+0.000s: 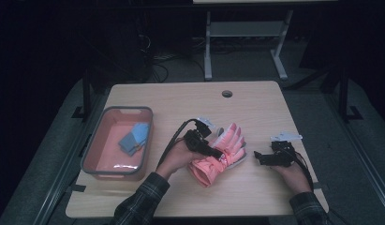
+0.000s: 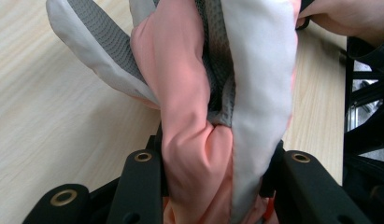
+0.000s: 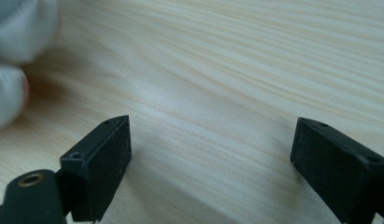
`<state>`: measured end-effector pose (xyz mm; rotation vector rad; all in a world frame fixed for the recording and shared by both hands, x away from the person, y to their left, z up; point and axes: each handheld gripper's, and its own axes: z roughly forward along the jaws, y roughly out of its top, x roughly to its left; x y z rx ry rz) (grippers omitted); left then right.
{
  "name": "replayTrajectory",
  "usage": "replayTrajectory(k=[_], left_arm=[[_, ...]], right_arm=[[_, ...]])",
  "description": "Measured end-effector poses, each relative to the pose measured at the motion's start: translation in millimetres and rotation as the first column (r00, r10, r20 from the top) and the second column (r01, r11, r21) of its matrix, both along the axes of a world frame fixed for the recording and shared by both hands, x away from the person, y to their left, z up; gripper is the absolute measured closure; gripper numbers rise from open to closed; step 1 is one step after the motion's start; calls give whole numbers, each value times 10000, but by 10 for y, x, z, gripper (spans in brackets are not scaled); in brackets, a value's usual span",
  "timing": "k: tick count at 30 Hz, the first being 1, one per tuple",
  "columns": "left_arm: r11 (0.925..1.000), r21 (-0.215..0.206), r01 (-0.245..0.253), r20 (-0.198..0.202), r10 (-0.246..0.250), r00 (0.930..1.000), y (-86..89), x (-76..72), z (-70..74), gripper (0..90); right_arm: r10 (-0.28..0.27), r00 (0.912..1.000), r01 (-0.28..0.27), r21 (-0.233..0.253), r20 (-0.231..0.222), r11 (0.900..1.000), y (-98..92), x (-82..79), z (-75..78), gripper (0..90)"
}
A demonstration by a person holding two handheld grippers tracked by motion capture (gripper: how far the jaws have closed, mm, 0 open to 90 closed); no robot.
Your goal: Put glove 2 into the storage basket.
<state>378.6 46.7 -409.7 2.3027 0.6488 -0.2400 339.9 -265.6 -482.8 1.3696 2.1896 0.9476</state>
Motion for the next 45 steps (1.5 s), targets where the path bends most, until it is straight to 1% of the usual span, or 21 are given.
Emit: replayTrajectory(k=[2, 7, 9, 12, 18, 19, 24, 28, 31, 32, 35, 39, 41, 42, 43, 45], left_arm=[[10000, -58, -76, 10, 76, 10000, 49, 8, 36, 629], [9993, -192, -331, 205, 334, 9992, 162, 1, 157, 628], [9986, -296, -442, 156, 447, 9989, 220, 1, 216, 628], [9976, -231, -651, 265, 657, 9975, 285, -6, 292, 627], [9959, -251, -874, 436, 884, 9951, 441, -16, 447, 626], [9956, -202, -914, 440, 922, 9948, 477, -13, 478, 625], [9934, -181, -1134, 533, 1142, 9920, 612, 4, 582, 623], [9906, -277, -1339, 592, 1353, 9890, 738, 9, 670, 622], [9899, -275, -1391, 578, 1405, 9884, 788, 13, 698, 621], [9877, -282, -1539, 590, 1553, 9861, 865, 17, 738, 620], [9847, -254, -1727, 618, 1739, 9828, 969, 21, 782, 619], [9775, -394, -2074, 598, 2095, 9760, 1152, 28, 839, 617], [9751, -455, -2170, 606, 2195, 9737, 1254, 32, 866, 616], [9751, -455, -2170, 606, 2195, 9737, 1254, 32, 866, 616], [9715, -465, -2322, 638, 2349, 9699, 1334, 31, 887, 615], [9673, -461, -2492, 675, 2519, 9654, 1432, 31, 907, 615]], right_arm=[[-2, 10000, 2, 5, -4, 10000, 1, 0, 0, 116], [6, 10000, -6, -4, 7, 10000, 0, 0, 0, 116], [-2, 10000, 2, 6, -6, 10000, 1, 0, 0, 116], [3, 10000, -3, -5, 6, 10000, 0, 0, 0, 116], [6, 10000, -6, -5, 6, 10000, 0, 0, 0, 116], [5, 10000, -5, -5, 7, 10000, 0, 0, -1, 116], [7, 10000, -7, -4, 9, 10000, 0, 0, 0, 116], [5, 10000, -5, -3, 8, 10000, 0, 0, 0, 116], [5, 10000, -5, -3, 10, 10000, 0, 1, -1, 116], [4, 10000, -4, -3, 9, 10000, 0, 1, -1, 116], [-1, 10000, 1, 1, 5, 10000, 0, 0, 0, 116], [1, 10000, -1, 0, 8, 10000, 0, 0, 0, 116], [0, 10000, 0, 0, 8, 10000, 0, 0, 0, 116], [-3, 10000, 3, 3, 6, 10000, 1, 0, -1, 116], [-1, 10000, 1, 1, 8, 10000, 0, 0, 0, 116], [1, 10000, -1, 0, 5, 10000, 0, 0, 0, 116]])
